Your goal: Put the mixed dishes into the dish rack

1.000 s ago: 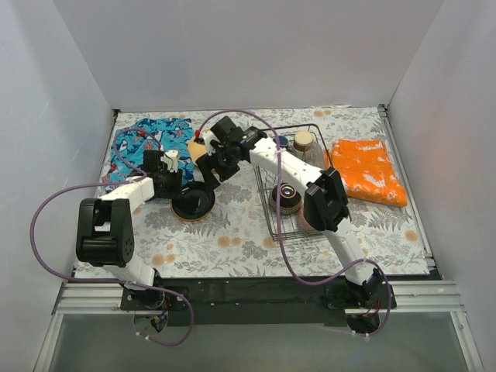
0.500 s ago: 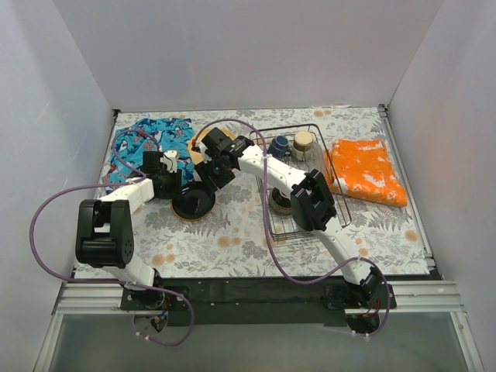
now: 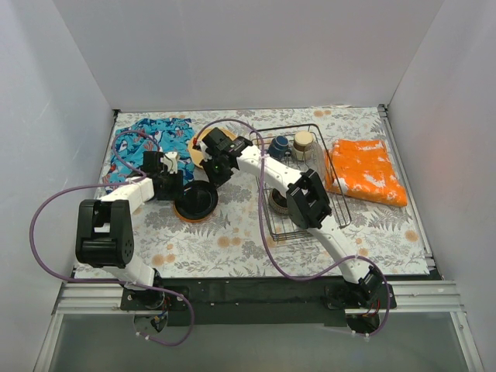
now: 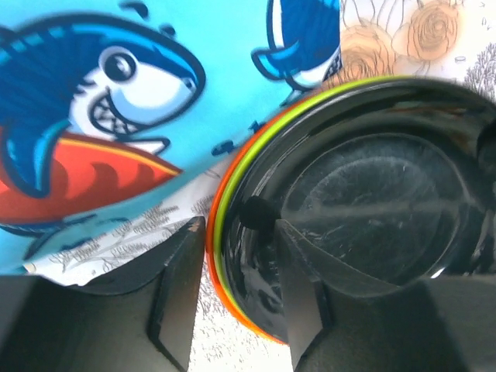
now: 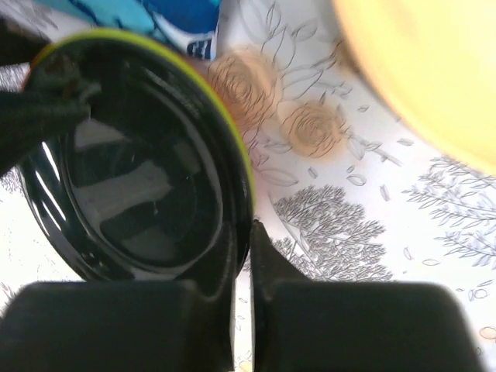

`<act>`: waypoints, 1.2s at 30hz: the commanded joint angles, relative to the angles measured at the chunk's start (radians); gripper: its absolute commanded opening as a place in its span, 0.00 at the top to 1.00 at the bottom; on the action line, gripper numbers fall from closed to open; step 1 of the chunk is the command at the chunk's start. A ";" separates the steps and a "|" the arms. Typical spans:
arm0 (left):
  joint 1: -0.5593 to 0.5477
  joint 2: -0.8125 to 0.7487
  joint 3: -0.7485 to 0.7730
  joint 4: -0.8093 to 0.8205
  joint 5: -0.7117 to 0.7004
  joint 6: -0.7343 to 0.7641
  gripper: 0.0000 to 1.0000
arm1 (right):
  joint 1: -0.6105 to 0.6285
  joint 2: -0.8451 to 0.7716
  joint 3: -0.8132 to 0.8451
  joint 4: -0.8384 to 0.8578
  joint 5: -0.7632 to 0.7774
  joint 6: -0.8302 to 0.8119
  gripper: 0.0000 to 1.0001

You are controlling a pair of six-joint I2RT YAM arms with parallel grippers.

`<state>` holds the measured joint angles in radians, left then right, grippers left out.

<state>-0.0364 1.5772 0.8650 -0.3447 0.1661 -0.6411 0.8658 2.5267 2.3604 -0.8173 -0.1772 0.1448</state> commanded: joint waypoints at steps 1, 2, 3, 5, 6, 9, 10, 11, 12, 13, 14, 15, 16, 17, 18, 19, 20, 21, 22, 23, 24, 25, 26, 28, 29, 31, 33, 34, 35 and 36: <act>-0.007 -0.011 0.023 -0.134 0.004 -0.009 0.59 | 0.009 -0.039 0.034 -0.005 0.077 -0.068 0.99; -0.007 -0.019 0.043 -0.140 0.004 -0.008 0.58 | 0.007 -0.045 0.031 -0.006 0.084 -0.073 0.99; -0.007 -0.034 0.051 -0.157 0.004 -0.006 0.58 | 0.006 -0.058 0.025 -0.006 0.091 -0.077 0.99; -0.007 -0.046 0.068 -0.166 -0.002 0.000 0.57 | 0.001 -0.071 0.011 -0.008 0.099 -0.086 0.99; -0.007 -0.055 0.083 -0.178 -0.005 0.000 0.56 | -0.001 -0.083 0.008 -0.008 0.102 -0.088 0.99; -0.007 -0.068 0.120 -0.206 -0.007 -0.003 0.56 | -0.002 -0.103 0.016 -0.006 0.097 -0.097 0.99; -0.007 -0.077 0.132 -0.212 -0.005 -0.003 0.55 | -0.004 -0.108 0.022 -0.005 0.093 -0.097 0.99; -0.007 -0.082 0.143 -0.218 -0.008 -0.005 0.55 | -0.004 -0.115 0.033 -0.003 0.093 -0.094 0.99; -0.007 -0.088 0.155 -0.229 -0.013 -0.005 0.54 | -0.004 -0.130 0.037 -0.003 0.094 -0.091 0.99; -0.007 -0.103 0.179 -0.231 -0.016 -0.005 0.53 | -0.005 -0.138 0.039 0.000 0.084 -0.088 0.99; -0.007 -0.112 0.189 -0.232 -0.013 -0.002 0.53 | -0.004 -0.147 0.040 0.001 0.064 -0.088 0.99; -0.007 -0.121 0.198 -0.226 -0.002 0.012 0.53 | -0.005 -0.164 0.039 0.003 0.047 -0.086 0.99; -0.007 -0.132 0.204 -0.220 0.019 0.020 0.52 | -0.007 -0.172 0.036 0.006 0.035 -0.085 0.99; -0.005 -0.146 0.203 -0.212 0.032 0.027 0.52 | -0.007 -0.178 0.036 0.007 0.016 -0.085 0.99; -0.007 -0.151 0.200 -0.195 0.045 0.047 0.52 | -0.007 -0.187 0.036 0.012 0.001 -0.090 0.99; -0.007 -0.152 0.198 -0.189 0.076 0.067 0.51 | -0.007 -0.192 0.034 0.013 -0.005 -0.090 0.99; -0.007 -0.151 0.197 -0.183 0.096 0.080 0.51 | -0.007 -0.195 0.034 0.015 -0.013 -0.093 0.99; -0.007 -0.148 0.195 -0.175 0.117 0.095 0.50 | -0.007 -0.200 0.034 0.017 -0.027 -0.099 0.99; -0.007 -0.149 0.190 -0.169 0.169 0.148 0.50 | -0.007 -0.203 0.033 0.018 -0.030 -0.109 0.99; -0.007 -0.152 0.172 -0.159 0.185 0.168 0.50 | -0.007 -0.204 0.030 0.017 -0.031 -0.114 0.99; -0.007 -0.160 0.161 -0.139 0.200 0.194 0.50 | -0.007 -0.209 0.025 0.018 -0.033 -0.117 0.99; -0.007 -0.166 0.152 -0.128 0.210 0.237 0.50 | -0.007 -0.212 0.020 0.018 -0.033 -0.125 0.99; -0.007 -0.172 0.131 -0.116 0.223 0.260 0.50 | -0.007 -0.218 0.016 0.018 -0.036 -0.131 0.99; -0.007 -0.184 0.114 -0.088 0.228 0.302 0.50 | -0.007 -0.227 0.002 0.018 -0.042 -0.136 0.99; -0.007 -0.184 0.105 -0.076 0.224 0.317 0.50 | -0.007 -0.230 -0.001 0.018 -0.044 -0.139 0.99; -0.007 -0.177 0.100 -0.079 0.254 0.348 0.55 | -0.007 -0.236 -0.001 0.018 -0.047 -0.140 0.99; -0.003 -0.175 0.097 -0.089 0.318 0.376 0.60 | -0.007 -0.240 -0.001 0.020 -0.044 -0.142 0.99; -0.003 -0.172 0.094 -0.092 0.334 0.380 0.68 | -0.007 -0.240 -0.001 0.020 -0.042 -0.142 0.99; -0.003 -0.171 0.092 -0.094 0.346 0.380 0.72 | -0.007 -0.241 -0.006 0.020 -0.041 -0.142 0.99; -0.002 -0.171 0.089 -0.099 0.375 0.376 0.75 | -0.007 -0.244 -0.010 0.020 -0.041 -0.142 0.99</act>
<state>-0.0376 1.4467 0.9653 -0.4614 0.4053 -0.3202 0.8639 2.3615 2.3585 -0.8223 -0.1909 0.0116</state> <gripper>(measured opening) 0.300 0.042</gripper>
